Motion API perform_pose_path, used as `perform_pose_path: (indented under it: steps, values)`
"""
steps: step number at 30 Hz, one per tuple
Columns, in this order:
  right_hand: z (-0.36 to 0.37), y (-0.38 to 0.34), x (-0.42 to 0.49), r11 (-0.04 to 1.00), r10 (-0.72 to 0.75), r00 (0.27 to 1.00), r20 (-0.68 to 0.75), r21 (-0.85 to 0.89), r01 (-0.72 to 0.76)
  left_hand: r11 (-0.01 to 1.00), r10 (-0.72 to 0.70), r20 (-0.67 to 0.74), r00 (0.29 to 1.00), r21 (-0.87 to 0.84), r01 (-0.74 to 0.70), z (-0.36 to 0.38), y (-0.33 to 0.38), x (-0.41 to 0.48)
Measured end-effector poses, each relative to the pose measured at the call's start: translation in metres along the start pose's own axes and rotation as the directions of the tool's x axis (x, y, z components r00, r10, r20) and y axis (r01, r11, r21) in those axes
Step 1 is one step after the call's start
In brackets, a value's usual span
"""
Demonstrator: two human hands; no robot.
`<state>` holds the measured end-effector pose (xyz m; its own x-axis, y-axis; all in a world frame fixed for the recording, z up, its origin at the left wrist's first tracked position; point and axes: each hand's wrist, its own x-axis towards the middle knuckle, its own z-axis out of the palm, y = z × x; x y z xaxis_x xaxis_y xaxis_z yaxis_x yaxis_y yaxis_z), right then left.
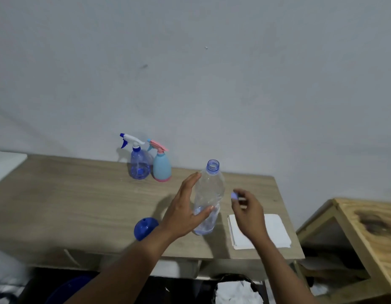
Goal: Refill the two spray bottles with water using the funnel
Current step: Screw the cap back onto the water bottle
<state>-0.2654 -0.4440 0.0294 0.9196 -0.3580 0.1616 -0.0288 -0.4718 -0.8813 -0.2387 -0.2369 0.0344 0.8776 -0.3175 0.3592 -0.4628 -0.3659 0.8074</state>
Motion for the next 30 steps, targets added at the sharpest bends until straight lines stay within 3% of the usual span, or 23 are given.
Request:
perform_pose_path:
  steps: [5, 13, 22, 27, 30]
  values:
    - [-0.035, -0.081, 0.036, 0.96, -0.239, 0.958, 0.157, 0.189, 0.208, 1.0, -0.012, -0.033, 0.999, 0.011, 0.012, 0.004, 0.013, 0.011]
    - [-0.036, -0.109, 0.056, 0.934, -0.355, 0.856, 0.375, 0.186, 0.306, 0.998, -0.053, 0.03, 0.998, -0.024, 0.054, -0.004, 0.007, 0.012]
    - [-0.029, -0.104, 0.063, 0.898, -0.44, 0.806, 0.396, 0.212, 0.386, 0.993, -0.115, 0.074, 0.991, 0.018, 0.114, -0.01, 0.003, 0.016]
    - [-0.013, -0.103, 0.059, 0.875, -0.481, 0.839, 0.253, 0.199, 0.442, 0.995, -0.102, 0.054, 0.993, 0.017, 0.102, -0.007, 0.008, 0.016]
    - [-0.016, -0.103, 0.06, 0.883, -0.463, 0.84, 0.282, 0.233, 0.408, 0.995, -0.1, 0.044, 0.994, 0.009, 0.099, -0.007, 0.01, 0.015]
